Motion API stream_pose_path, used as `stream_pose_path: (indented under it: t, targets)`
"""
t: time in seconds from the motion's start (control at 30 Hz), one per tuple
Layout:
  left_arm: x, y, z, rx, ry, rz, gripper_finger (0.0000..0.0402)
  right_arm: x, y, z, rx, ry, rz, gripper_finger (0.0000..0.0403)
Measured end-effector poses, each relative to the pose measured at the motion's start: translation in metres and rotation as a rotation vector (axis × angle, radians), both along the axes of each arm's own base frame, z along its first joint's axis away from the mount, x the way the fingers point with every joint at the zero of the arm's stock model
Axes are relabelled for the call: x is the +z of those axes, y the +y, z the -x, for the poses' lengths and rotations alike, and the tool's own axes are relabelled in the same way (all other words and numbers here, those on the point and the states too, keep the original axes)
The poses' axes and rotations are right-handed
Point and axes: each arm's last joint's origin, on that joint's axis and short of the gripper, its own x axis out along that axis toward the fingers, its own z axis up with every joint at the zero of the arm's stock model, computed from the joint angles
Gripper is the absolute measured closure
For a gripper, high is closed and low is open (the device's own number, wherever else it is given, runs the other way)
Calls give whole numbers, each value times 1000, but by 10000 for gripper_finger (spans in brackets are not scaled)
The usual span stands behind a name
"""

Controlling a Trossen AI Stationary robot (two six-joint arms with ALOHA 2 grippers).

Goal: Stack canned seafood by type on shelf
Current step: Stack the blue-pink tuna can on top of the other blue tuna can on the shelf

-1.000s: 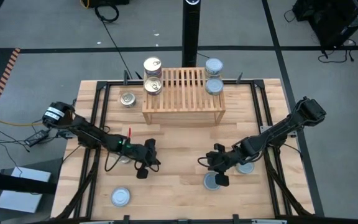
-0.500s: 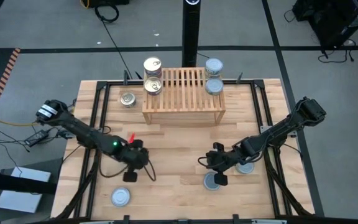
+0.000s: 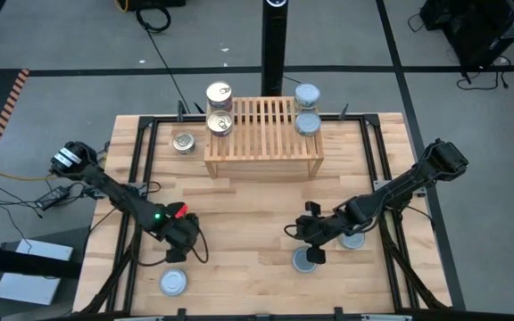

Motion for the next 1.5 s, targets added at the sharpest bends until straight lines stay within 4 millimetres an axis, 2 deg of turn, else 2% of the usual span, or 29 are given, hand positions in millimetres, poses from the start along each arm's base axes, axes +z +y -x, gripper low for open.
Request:
stream_pose_path:
  t: [0.2,0.43,0.53,0.67,0.8,1.0,1.2,1.33,1.5]
  targets:
    - [-2,-3,-10,-36,-124,47,394,1,0,-1,-1,-10,-2,392]
    - [18,-4,-27,-108,-242,67,394,1,-1,-2,1,-24,18,392]
    - [28,4,-21,-92,-241,60,394,1,-1,-2,0,-24,18,392]
    - [38,24,4,33,-152,-16,394,1,-1,-2,3,-26,21,392]
    - [43,34,20,121,-85,-52,394,2,0,-2,10,-35,24,392]
    - [38,33,17,127,-75,-83,394,1,-1,-2,2,-32,40,392]
    - [12,33,17,136,-23,-114,394,1,-1,-1,7,-27,46,392]
    - [9,28,8,139,-106,-68,394,1,-1,-1,13,-29,58,392]
    - [15,16,-13,96,-327,58,394,1,-1,-2,10,-35,57,392]
